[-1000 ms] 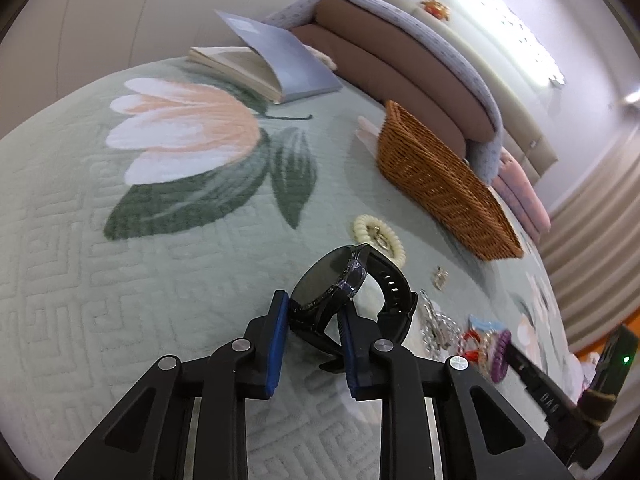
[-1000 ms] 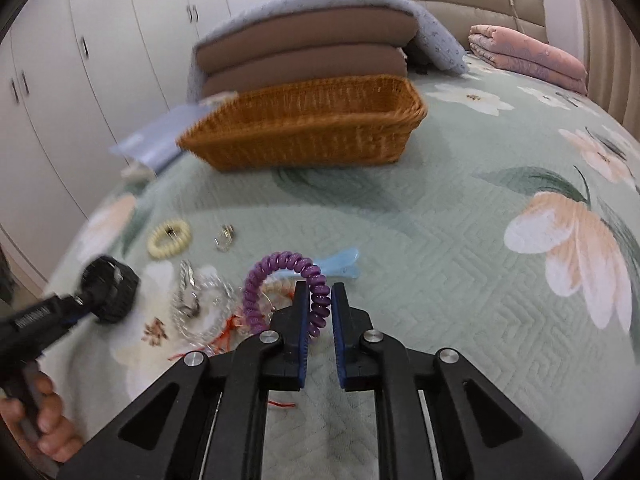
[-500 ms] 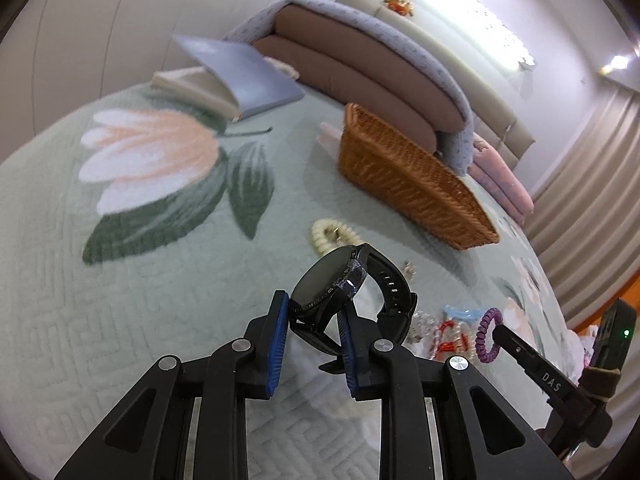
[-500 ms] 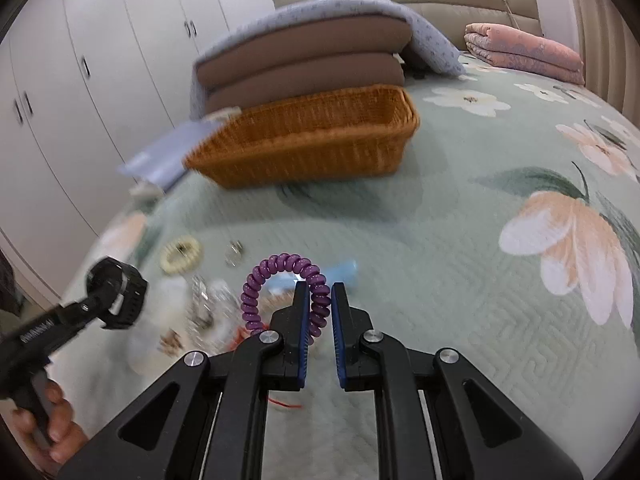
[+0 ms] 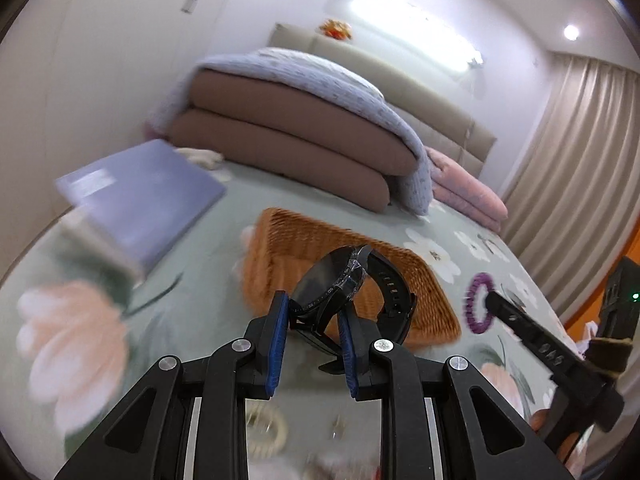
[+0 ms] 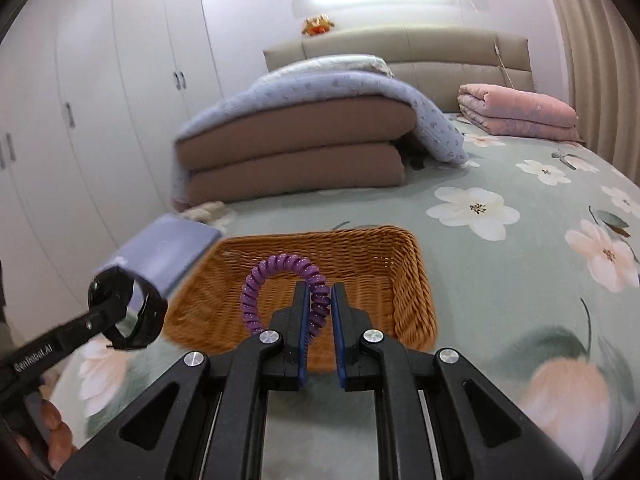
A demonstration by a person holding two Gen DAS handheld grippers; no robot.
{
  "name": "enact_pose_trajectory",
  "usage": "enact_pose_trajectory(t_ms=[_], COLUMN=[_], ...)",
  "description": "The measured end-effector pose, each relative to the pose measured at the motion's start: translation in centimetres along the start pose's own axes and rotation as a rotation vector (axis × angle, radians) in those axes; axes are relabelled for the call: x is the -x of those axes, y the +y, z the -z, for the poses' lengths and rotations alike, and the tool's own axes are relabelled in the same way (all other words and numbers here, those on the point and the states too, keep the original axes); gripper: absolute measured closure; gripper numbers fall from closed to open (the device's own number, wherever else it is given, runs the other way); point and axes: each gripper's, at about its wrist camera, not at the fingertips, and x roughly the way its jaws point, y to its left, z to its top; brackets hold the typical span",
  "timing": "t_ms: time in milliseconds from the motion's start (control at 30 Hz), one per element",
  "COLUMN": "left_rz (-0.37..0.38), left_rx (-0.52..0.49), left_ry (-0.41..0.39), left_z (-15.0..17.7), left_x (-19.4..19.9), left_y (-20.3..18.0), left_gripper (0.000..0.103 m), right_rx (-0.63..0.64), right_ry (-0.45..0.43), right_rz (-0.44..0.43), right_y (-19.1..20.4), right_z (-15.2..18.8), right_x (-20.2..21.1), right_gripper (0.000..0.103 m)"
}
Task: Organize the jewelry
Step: 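Carry the watch and purple coil into the wicker basket and open both tools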
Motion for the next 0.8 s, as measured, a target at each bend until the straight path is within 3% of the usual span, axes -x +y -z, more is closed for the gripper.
enact_pose_trajectory(t_ms=[167, 300, 500, 600, 667, 733, 800], left_rz=[-0.029, -0.037, -0.058, -0.063, -0.053, -0.059, -0.042], left_rx=[-0.029, -0.032, -0.062, -0.08, -0.085, -0.097, -0.116], left_ry=[0.082, 0.152, 0.18, 0.174, 0.168, 0.125, 0.087], left_z=[-1.4, -0.7, 0.0, 0.0, -0.2, -0.5, -0.7], left_x=[-7.6, -11.3, -12.1, -12.0, -11.8, -11.0, -9.8], left_y=[-0.5, -0.1, -0.1, -0.3, -0.7, -0.8, -1.0], left_gripper=[0.078, 0.078, 0.078, 0.076, 0.061, 0.051, 0.05], right_rx=[-0.001, -0.019, -0.028, -0.047, -0.039, -0.027, -0.028], right_ry=[0.119, 0.173, 0.229, 0.231, 0.203, 0.186, 0.167], right_rz=[0.028, 0.034, 0.023, 0.002, 0.022, 0.04, 0.029], right_y=[-0.6, -1.4, -1.9, -2.2, -2.4, -2.2, -2.1], right_z=[0.1, 1.0, 1.9, 1.9, 1.9, 1.9, 2.0], right_x=[-6.1, -8.2, -9.2, -8.9, -8.1, -7.5, -6.0], right_gripper=[0.089, 0.089, 0.089, 0.081, 0.07, 0.07, 0.07])
